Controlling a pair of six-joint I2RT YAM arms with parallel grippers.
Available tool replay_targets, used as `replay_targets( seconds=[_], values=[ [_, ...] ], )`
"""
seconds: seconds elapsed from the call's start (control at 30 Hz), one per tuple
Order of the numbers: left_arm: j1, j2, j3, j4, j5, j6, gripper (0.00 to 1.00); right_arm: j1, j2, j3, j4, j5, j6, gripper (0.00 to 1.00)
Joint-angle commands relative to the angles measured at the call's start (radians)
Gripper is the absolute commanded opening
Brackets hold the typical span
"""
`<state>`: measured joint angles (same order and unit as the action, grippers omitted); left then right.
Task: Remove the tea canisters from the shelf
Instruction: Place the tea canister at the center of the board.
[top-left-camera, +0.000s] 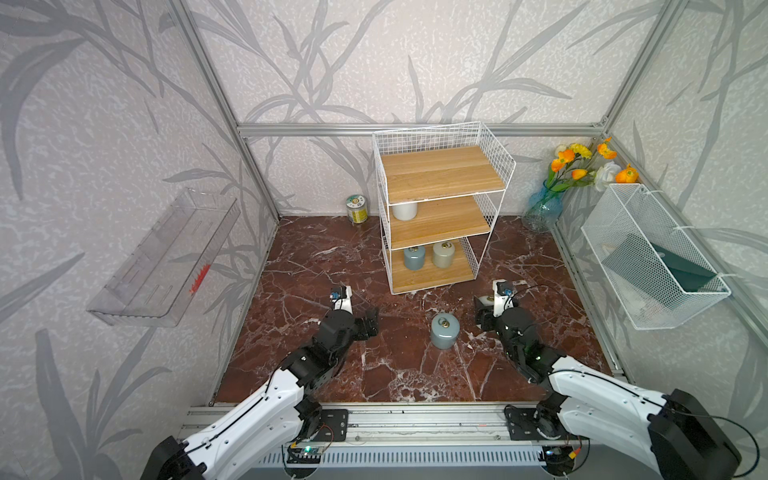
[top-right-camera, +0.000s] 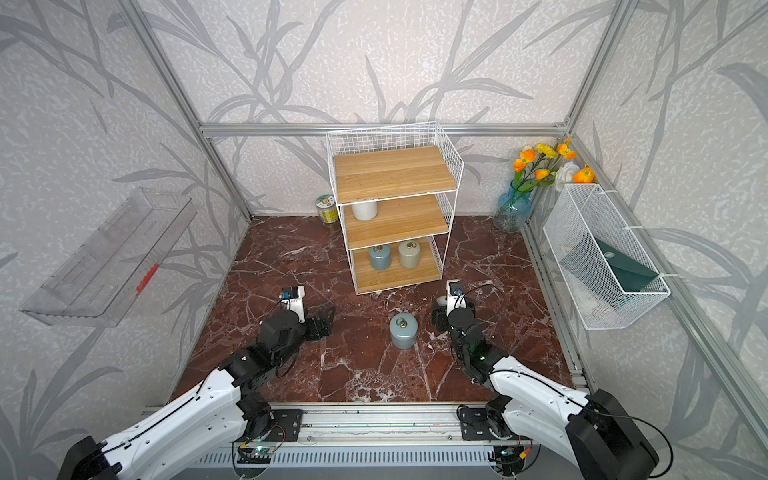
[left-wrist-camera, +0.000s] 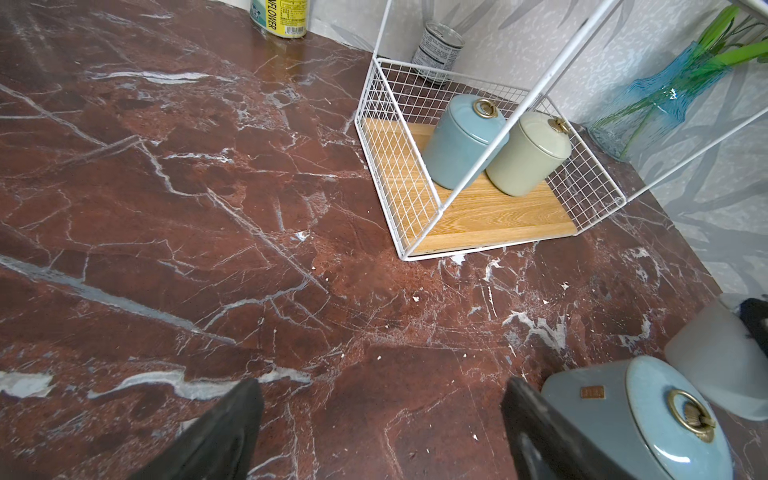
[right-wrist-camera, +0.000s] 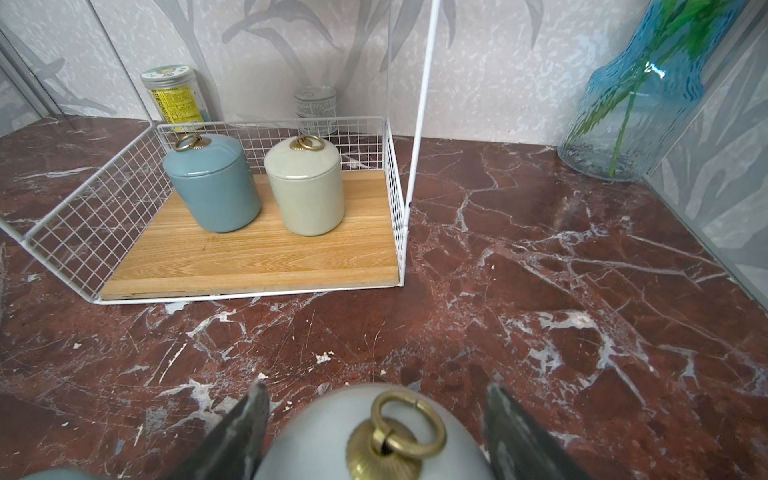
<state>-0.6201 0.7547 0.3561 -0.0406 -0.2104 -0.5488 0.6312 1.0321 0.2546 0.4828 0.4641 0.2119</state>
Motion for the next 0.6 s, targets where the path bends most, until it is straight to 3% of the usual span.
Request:
replay_targets(
  seconds=[0.0,0.33,0.57],
  values=[
    [-0.003,0.004,0.025,-0.001,-0.006,0.01,0.91,0.013,0.063,-0.002,0.202,0.065,0.025,0.58],
    [-0.008,0.015,0.025,-0.001,-0.004,0.003,0.91,0.039,0.31,0.014,0.397,0.114,0.035,0.58],
    [-0.011,0.001,0.028,-0.017,-0.004,0.002,0.91,0.089,0.335,-0.013,0.402,0.173,0.066,0.59]
  ],
)
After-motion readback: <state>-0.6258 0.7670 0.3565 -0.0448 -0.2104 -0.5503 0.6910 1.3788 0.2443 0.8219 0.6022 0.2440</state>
